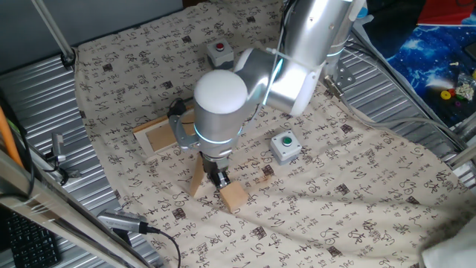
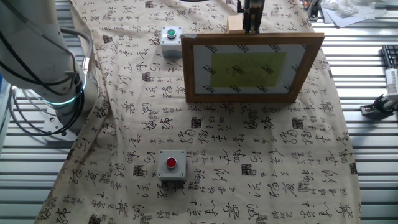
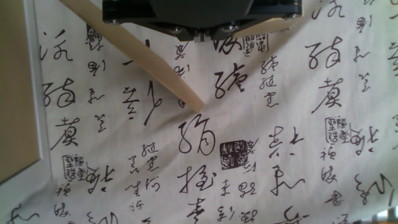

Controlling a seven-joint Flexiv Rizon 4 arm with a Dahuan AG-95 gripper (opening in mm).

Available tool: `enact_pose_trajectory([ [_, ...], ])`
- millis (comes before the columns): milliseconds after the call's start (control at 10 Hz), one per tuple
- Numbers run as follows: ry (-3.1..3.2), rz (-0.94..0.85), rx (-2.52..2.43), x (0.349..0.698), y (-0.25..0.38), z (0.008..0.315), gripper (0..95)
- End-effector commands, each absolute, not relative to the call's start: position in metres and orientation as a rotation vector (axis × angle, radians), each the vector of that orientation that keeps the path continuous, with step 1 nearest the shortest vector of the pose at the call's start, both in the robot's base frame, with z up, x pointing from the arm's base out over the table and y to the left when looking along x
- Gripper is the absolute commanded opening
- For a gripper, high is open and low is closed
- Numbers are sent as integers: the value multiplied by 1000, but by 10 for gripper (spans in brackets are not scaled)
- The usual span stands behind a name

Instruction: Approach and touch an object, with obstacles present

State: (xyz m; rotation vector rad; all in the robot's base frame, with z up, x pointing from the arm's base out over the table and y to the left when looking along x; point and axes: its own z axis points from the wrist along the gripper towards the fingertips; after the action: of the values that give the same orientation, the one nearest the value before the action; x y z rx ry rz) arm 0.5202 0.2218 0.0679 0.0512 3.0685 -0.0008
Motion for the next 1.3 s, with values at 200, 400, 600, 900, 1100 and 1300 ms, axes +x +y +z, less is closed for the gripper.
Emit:
enact_pose_trajectory([
  [200, 3077, 7, 38, 526, 219, 80, 0],
  [400, 3101, 9, 26, 537, 212, 113, 0],
  [600, 3110, 14, 23, 541, 205, 141, 0],
  [900, 3128, 22, 18, 539, 193, 174, 0],
  [1100, 3135, 21, 21, 531, 186, 201, 0],
  [1300, 3138, 12, 3, 523, 178, 215, 0],
])
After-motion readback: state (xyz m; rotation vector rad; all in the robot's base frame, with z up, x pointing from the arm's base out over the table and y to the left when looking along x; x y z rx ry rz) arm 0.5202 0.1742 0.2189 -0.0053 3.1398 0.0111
